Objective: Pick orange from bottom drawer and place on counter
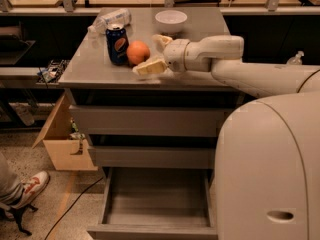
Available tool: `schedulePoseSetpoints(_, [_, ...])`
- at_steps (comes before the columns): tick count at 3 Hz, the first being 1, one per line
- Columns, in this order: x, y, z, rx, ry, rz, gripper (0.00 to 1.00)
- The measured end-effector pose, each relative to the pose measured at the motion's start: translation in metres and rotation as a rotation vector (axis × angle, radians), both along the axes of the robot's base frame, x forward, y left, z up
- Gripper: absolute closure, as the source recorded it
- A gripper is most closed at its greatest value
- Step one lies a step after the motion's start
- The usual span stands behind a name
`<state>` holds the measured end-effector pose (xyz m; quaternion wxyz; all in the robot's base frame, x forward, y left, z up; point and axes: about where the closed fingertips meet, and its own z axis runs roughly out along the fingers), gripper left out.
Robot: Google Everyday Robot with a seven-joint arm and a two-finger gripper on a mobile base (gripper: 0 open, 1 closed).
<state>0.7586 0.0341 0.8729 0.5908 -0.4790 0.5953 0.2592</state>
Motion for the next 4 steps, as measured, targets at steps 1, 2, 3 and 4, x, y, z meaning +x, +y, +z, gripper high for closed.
schedulePoseSetpoints(1, [0.0, -0.001, 0.0, 0.004, -0.001, -0.001, 0.0])
schedulePoseSetpoints(2, [-0.002, -0.011, 0.002, 0.021, -0.008, -0.016, 0.0])
schedulePoseSetpoints(3, [-0.009, -0.038, 0.019, 0.061, -0.046, -0.068, 0.0])
schedulePoseSetpoints(4, [-0.015, -0.081, 0.037, 0.109, -0.081, -0.152, 0.0])
